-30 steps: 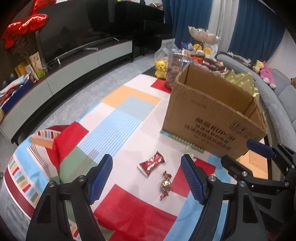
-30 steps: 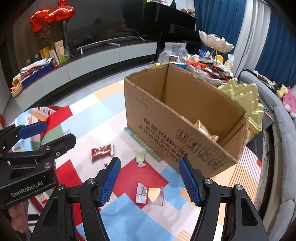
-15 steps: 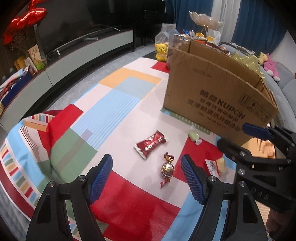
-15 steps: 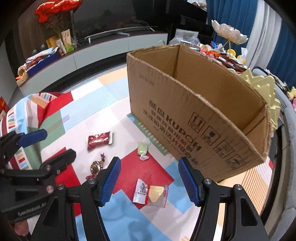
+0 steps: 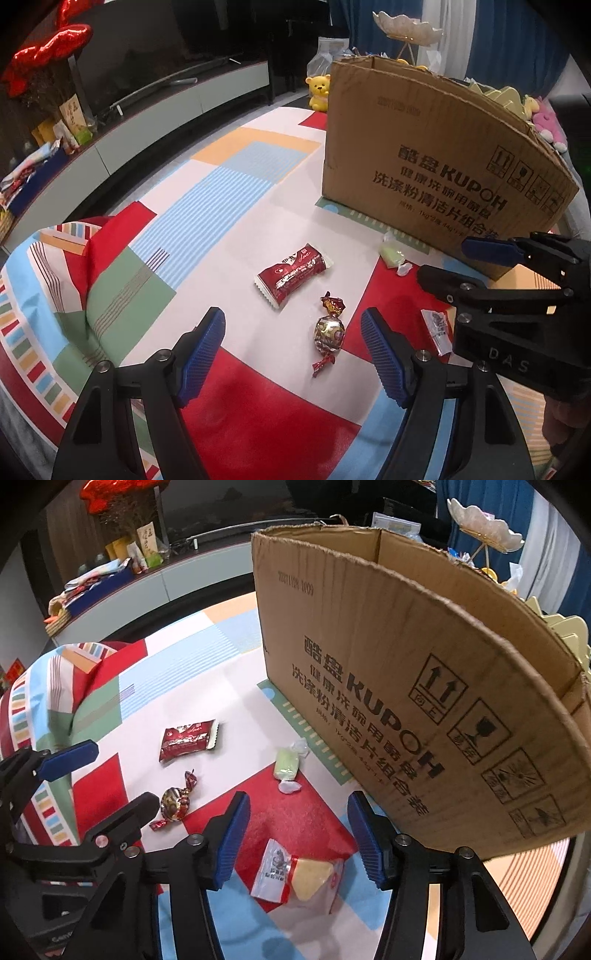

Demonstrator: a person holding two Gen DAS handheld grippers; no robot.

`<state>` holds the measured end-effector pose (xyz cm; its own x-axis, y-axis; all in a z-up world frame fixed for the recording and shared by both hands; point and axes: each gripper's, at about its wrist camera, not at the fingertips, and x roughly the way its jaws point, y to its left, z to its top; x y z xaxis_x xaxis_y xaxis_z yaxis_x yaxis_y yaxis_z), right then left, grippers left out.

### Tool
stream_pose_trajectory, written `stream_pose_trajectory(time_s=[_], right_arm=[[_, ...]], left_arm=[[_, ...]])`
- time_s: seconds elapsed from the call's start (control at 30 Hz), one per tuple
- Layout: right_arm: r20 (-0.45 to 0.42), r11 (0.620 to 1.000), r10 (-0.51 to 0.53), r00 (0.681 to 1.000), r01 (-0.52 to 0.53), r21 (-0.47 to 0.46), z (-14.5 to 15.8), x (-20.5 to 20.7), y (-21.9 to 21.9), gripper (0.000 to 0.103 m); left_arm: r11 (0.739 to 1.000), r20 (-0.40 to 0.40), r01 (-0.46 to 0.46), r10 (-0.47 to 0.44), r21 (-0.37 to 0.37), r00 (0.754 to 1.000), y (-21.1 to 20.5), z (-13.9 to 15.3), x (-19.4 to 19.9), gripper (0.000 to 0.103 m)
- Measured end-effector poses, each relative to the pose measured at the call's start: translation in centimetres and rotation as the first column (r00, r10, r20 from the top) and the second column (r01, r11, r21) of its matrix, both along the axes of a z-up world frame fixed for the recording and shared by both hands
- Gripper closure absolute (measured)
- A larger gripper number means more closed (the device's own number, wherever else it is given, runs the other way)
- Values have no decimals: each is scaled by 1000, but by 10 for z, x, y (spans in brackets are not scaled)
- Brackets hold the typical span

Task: Organize snacks
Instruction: 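Lower the left tool to the gold-wrapped candy while the right tool lowers to the green packet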

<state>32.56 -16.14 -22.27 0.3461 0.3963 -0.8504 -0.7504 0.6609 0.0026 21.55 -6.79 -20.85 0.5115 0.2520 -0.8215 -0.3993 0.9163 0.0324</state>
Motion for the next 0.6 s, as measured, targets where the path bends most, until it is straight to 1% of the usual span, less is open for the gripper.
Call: stream_pose_trajectory(time_s=[0.13,0.2,0.43,0.47,0.6], right_arm=[[0,999,32,1000,-32,-10,-6,3,3,48],[2,999,47,999,-47,-14,-9,4,5,48],[-12,997,80,997,-80,-9,-20,9,14,49],[-15,996,87,996,-87,-10,-22,10,17,52],[-20,995,100,995,-100,-8,-28,14,22,53]], left_arm=[[1000,-25,0,0,-2,1000,-1,-11,3,30],[1000,-34,8,-8,-4,999,-3,-15,5,34],[1000,-43,28,-28,-3,999,-8,-27,8,38],[999,-43,36,-36,1,998,-10,-28,8,41],[999,-54,48,-48,-1,997,-12,-34,11,49]])
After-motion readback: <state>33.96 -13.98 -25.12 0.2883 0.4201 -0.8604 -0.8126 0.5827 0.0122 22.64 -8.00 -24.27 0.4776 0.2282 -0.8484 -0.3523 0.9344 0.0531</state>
